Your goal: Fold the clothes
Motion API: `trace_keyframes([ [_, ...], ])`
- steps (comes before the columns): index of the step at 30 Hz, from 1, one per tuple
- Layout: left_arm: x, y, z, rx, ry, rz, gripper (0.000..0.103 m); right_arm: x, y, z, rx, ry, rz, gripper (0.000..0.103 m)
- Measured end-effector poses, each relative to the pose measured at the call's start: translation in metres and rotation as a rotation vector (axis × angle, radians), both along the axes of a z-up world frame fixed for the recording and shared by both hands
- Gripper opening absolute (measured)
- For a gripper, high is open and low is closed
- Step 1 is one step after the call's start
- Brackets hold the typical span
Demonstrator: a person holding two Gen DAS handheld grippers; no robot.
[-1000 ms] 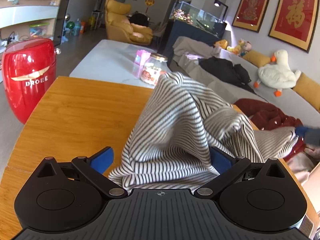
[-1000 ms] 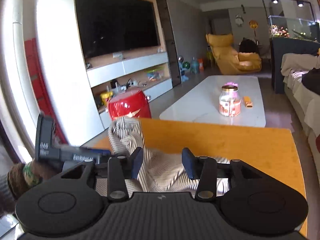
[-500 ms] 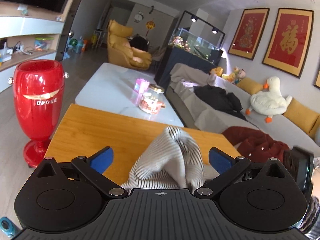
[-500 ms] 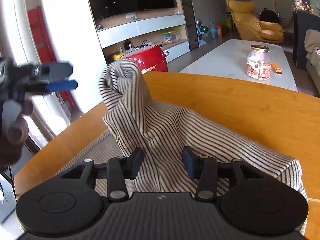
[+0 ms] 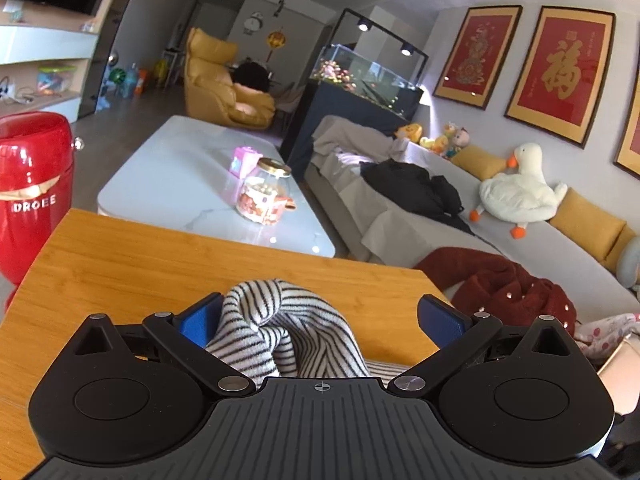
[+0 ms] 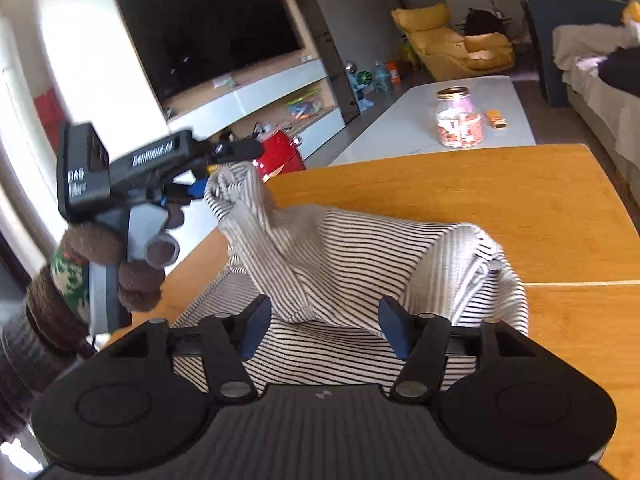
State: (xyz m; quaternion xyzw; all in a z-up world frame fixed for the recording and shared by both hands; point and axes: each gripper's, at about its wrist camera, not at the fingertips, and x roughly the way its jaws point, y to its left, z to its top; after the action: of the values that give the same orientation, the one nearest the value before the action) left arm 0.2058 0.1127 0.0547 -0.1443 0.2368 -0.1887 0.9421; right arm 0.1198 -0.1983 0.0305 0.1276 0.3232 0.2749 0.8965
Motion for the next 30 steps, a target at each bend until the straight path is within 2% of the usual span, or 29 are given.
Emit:
trace_keyframes([
  [4,-0.002,0.002,-0.002,-0.015,-0.004,-0.018,0.103,0.019,-0.03,-0.008,0.087,0.088,-0.139,0.077],
  [7,-0.004,0.005,-0.003,-0.034,-0.004,-0.029,0.103,0.043,-0.025,-0.024,0.097,0.139,-0.151,0.076],
  [8,-0.005,0.007,-0.004,-0.041,-0.003,-0.032,0.103,0.05,-0.02,-0.029,0.096,0.153,-0.139,0.062],
  [9,-0.006,0.008,-0.004,-0.048,-0.003,-0.038,0.103,0.055,-0.015,-0.032,0.089,0.152,-0.124,0.035],
  [12,-0.014,0.013,-0.004,-0.053,0.003,-0.086,0.103,0.061,-0.004,-0.013,0.024,0.047,-0.068,0.026],
  [16,-0.035,0.016,-0.01,-0.022,0.013,-0.178,0.103,0.064,-0.03,0.01,0.016,-0.026,-0.108,0.025],
  [19,-0.058,0.012,-0.023,0.068,0.04,-0.234,0.103,0.064,-0.048,-0.009,-0.019,0.033,-0.152,0.025],
  [21,-0.069,0.013,-0.035,0.131,0.081,-0.222,0.103,0.058,-0.054,-0.028,-0.041,0.072,-0.165,0.026],
  [23,-0.075,0.023,-0.044,0.148,0.135,-0.181,0.103,0.05,-0.058,-0.039,-0.044,0.059,-0.173,0.03],
  [24,-0.077,0.031,-0.046,0.13,0.167,-0.154,0.103,0.046,-0.059,-0.041,-0.045,0.042,-0.176,0.034],
  [26,-0.075,0.049,-0.039,0.026,0.213,-0.117,0.103,0.043,-0.057,-0.042,-0.064,0.021,-0.18,0.035],
  [28,-0.073,0.059,-0.023,-0.075,0.201,-0.104,0.103,0.042,-0.05,-0.043,-0.094,0.002,-0.177,0.037],
  [30,-0.069,0.06,-0.007,-0.144,0.17,-0.104,0.103,0.041,-0.046,-0.043,-0.112,-0.01,-0.173,0.04],
])
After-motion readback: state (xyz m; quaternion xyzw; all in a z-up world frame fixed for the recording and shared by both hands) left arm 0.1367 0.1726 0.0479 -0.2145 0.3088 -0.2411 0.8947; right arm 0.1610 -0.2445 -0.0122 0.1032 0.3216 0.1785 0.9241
